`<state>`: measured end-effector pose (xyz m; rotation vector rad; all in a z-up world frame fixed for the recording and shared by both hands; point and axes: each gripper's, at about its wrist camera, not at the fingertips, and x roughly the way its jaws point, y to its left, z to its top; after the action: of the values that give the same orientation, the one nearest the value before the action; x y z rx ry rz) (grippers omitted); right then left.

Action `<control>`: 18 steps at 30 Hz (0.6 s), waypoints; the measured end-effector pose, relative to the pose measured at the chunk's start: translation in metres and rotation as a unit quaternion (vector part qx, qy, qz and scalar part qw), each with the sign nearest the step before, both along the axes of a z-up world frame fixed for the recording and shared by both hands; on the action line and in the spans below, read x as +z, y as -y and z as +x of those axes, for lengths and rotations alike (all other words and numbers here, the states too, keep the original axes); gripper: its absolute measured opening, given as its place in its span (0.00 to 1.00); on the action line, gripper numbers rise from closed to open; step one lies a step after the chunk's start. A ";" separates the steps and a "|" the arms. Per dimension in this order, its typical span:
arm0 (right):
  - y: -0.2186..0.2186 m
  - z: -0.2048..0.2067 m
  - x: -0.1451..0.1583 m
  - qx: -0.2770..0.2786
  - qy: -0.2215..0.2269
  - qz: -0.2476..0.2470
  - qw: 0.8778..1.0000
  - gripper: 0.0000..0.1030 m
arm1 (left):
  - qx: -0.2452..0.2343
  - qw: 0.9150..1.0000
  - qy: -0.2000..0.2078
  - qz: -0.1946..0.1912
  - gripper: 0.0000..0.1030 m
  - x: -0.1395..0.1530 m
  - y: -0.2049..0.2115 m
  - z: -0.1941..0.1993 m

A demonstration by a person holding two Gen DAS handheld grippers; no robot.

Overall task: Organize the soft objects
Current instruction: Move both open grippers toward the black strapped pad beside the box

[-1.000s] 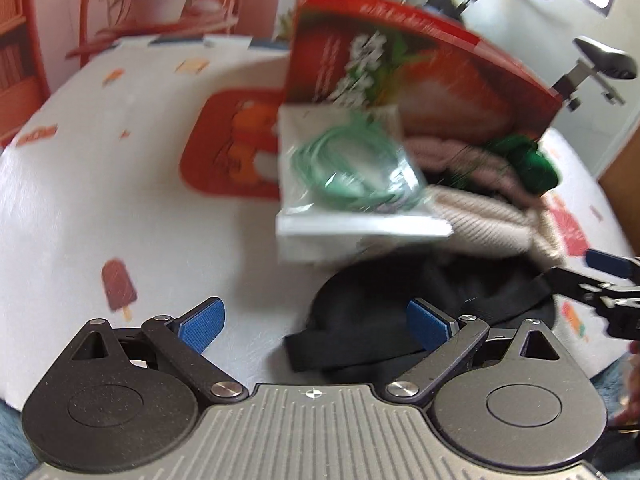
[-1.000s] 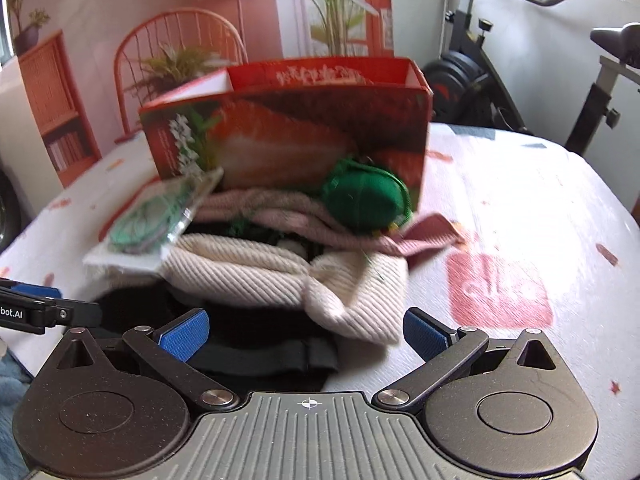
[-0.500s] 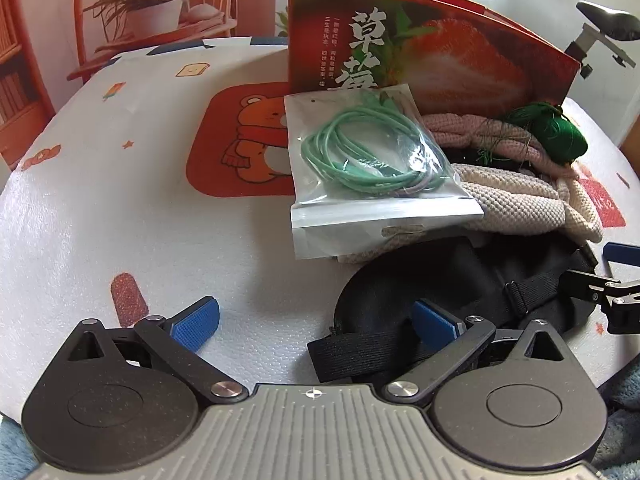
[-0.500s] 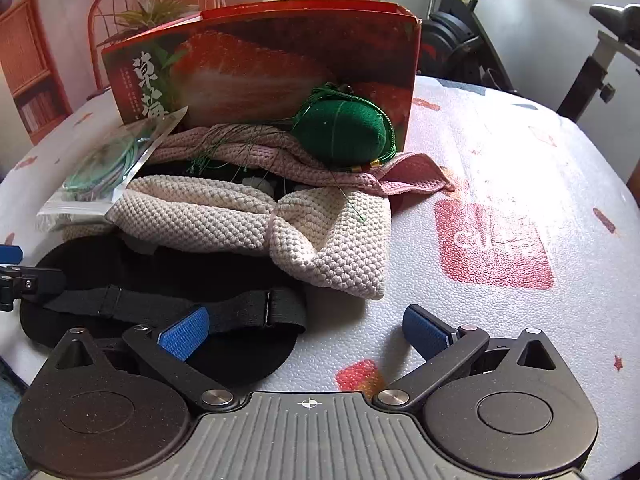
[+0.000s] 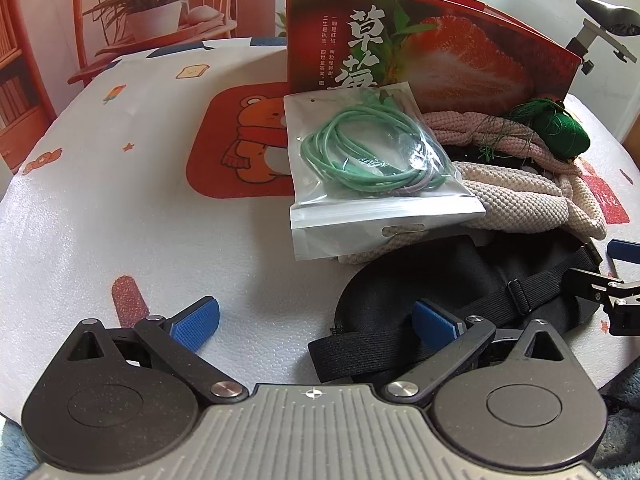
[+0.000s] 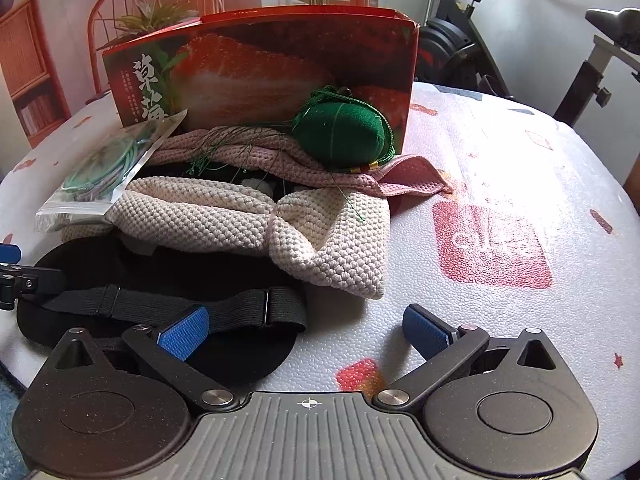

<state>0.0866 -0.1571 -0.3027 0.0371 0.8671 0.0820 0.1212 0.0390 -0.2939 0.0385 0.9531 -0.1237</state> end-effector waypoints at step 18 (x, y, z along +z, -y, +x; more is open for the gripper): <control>-0.010 -0.004 0.010 0.064 -0.004 0.048 0.997 0.84 | -0.044 0.996 -0.006 -0.071 0.55 0.010 0.000 -0.010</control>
<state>0.0829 -0.1471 -0.2925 0.0722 0.8727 0.2428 0.1108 0.0387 -0.2839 -0.0519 0.9533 -0.2735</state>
